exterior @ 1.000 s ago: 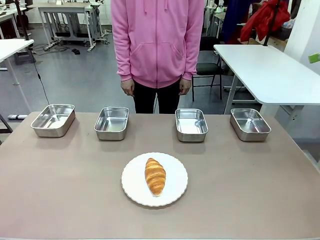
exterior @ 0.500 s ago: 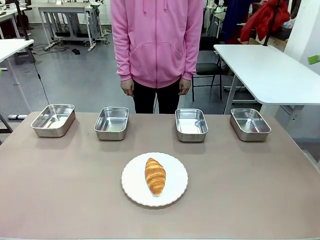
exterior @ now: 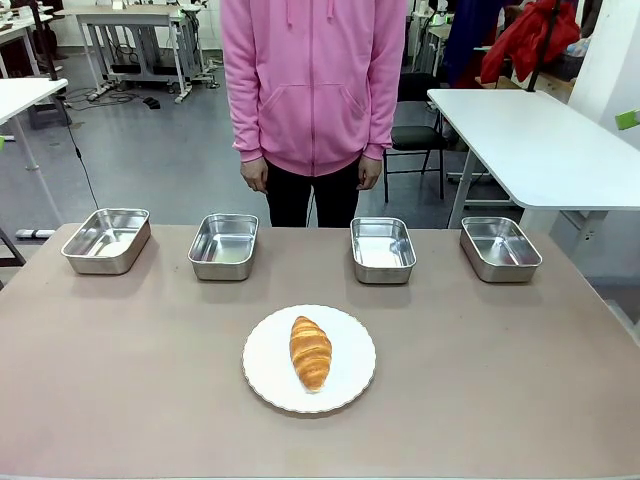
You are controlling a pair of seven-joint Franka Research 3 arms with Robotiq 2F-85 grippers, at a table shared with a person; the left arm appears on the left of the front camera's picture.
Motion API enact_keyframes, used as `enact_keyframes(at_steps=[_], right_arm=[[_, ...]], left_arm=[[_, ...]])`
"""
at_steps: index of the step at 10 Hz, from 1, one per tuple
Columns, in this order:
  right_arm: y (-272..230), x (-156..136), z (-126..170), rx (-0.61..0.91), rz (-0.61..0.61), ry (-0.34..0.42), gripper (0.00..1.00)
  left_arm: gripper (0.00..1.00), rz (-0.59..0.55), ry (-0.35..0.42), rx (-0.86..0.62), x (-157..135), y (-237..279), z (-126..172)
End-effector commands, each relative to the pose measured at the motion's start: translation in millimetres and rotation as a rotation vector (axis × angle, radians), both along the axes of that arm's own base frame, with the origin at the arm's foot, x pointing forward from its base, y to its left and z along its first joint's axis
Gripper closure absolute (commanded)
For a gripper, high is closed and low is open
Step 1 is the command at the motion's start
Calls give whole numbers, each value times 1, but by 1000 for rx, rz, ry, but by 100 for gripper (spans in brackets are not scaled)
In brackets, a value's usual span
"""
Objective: Place the bread in the container.
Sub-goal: Place the Butter Roll into the Airtight Container indicated by the human.
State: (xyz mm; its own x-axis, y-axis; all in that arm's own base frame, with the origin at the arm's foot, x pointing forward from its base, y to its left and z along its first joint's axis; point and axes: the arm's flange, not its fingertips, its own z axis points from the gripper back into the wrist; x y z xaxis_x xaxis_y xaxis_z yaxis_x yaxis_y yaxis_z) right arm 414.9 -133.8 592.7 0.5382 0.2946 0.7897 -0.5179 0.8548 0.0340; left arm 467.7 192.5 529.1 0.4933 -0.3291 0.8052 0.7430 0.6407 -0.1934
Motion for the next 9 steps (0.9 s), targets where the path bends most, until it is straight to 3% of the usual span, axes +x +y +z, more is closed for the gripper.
enact_keyframes(at_steps=[1,9], right_arm=[[-1,0,0,9,14,-11,0],[-1,0,0,9,14,-11,0]], left_arm=[[0,-9,-9,9,-1,1,-1],[0,-9,-9,9,-1,1,-1]])
